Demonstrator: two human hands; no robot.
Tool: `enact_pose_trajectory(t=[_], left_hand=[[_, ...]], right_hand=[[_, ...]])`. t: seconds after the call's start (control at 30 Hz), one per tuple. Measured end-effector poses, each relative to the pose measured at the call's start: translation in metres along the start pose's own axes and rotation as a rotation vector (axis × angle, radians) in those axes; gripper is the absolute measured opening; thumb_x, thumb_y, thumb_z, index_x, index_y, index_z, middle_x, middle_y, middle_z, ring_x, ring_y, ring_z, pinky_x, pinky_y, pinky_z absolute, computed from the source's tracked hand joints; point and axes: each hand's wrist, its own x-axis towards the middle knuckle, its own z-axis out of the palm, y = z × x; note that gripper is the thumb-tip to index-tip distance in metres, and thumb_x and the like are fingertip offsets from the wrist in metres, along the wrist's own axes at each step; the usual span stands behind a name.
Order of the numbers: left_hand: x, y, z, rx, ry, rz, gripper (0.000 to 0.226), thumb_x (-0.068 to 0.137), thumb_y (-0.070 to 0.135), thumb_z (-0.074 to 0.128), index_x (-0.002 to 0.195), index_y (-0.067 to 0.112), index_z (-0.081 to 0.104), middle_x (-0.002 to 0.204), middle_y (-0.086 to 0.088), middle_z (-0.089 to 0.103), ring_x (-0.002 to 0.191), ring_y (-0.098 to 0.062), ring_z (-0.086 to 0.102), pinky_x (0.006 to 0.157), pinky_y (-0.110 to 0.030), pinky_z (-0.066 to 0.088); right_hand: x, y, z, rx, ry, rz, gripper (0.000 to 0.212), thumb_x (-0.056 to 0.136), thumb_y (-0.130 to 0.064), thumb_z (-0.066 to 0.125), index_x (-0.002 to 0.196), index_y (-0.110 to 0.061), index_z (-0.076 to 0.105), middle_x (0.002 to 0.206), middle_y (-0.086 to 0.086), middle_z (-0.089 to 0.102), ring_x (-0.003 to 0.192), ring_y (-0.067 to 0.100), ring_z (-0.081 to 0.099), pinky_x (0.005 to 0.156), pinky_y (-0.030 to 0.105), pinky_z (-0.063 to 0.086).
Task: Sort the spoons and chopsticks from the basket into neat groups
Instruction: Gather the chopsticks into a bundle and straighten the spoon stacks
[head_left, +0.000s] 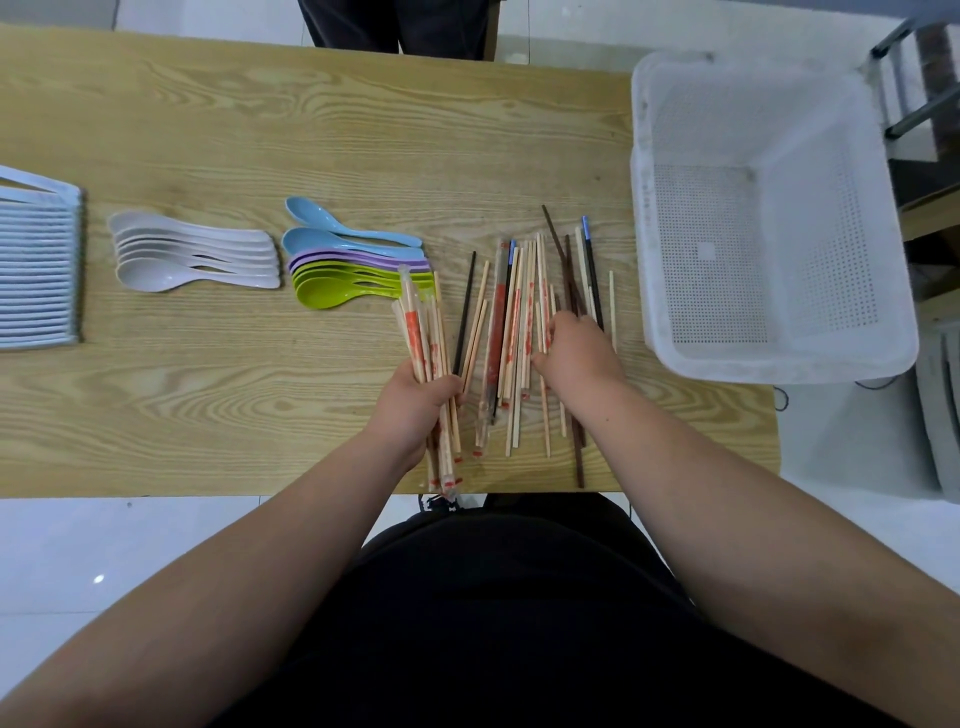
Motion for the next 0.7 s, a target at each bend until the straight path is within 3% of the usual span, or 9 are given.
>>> enact_pose_trajectory(t=[0.13,0.23,0.33,0.47,0.53,0.63,0.7], left_hand=[[-0.001,0.002,-0.007,0.028,0.011,0.007,0.03,0.072,0.015,0.069,0.1,0.01,0.061,0.072,-0.009,0.069,0.065,-0.024,0.067,0.066,-0.04,0.056],[-0.003,0.003,-0.012,0.064,0.011,0.026,0.029,0.073,0.012,0.067,0.1,0.004,0.061,0.063,-0.005,0.067,0.057,-0.019,0.064,0.054,-0.032,0.052],[-0.004,0.004,-0.016,0.075,0.009,0.022,0.036,0.066,0.015,0.069,0.1,0.003,0.063,0.067,-0.007,0.067,0.059,-0.023,0.063,0.055,-0.033,0.05],[-0.003,0.004,-0.021,0.086,0.009,0.028,0.045,0.052,0.023,0.071,0.094,0.009,0.064,0.073,-0.007,0.068,0.065,-0.025,0.064,0.059,-0.035,0.051],[-0.002,0.003,-0.025,0.067,0.021,0.033,0.04,0.055,0.023,0.071,0.092,0.013,0.063,0.072,-0.005,0.07,0.068,-0.025,0.066,0.064,-0.039,0.056],[0.0,0.002,-0.029,0.037,0.023,0.036,0.031,0.064,0.019,0.069,0.094,0.017,0.062,0.07,-0.002,0.07,0.071,-0.024,0.067,0.075,-0.045,0.058],[-0.001,0.002,-0.03,0.033,0.013,0.039,0.03,0.065,0.019,0.069,0.094,0.016,0.062,0.07,-0.002,0.069,0.07,-0.024,0.066,0.077,-0.046,0.058]], right_hand=[[0.005,-0.008,0.002,0.071,0.001,0.049,0.044,0.097,-0.034,0.06,0.131,-0.008,0.052,0.122,0.013,0.059,0.102,0.029,0.061,0.072,0.033,0.047],[0.008,-0.01,0.004,0.081,0.01,0.086,0.06,0.092,-0.047,0.066,0.136,-0.009,0.051,0.132,0.012,0.056,0.112,0.031,0.06,0.08,0.037,0.051],[0.011,-0.007,0.006,0.087,0.015,0.099,0.066,0.088,-0.05,0.07,0.138,-0.013,0.05,0.136,0.011,0.052,0.115,0.03,0.059,0.088,0.041,0.054],[0.011,0.0,0.008,0.14,0.034,0.116,0.057,0.086,-0.047,0.073,0.133,-0.022,0.054,0.133,0.008,0.048,0.093,0.024,0.063,0.077,0.034,0.054],[0.009,0.001,0.008,0.151,0.045,0.137,0.055,0.085,-0.047,0.074,0.131,-0.024,0.055,0.133,0.007,0.046,0.085,0.024,0.066,0.077,0.035,0.057],[0.008,0.0,0.008,0.144,0.055,0.18,0.061,0.083,-0.044,0.078,0.132,-0.017,0.052,0.128,0.008,0.054,0.097,0.027,0.065,0.079,0.04,0.057],[0.007,0.0,0.01,0.147,0.047,0.201,0.061,0.083,-0.045,0.078,0.128,-0.012,0.054,0.122,0.008,0.061,0.1,0.026,0.064,0.07,0.034,0.049]])
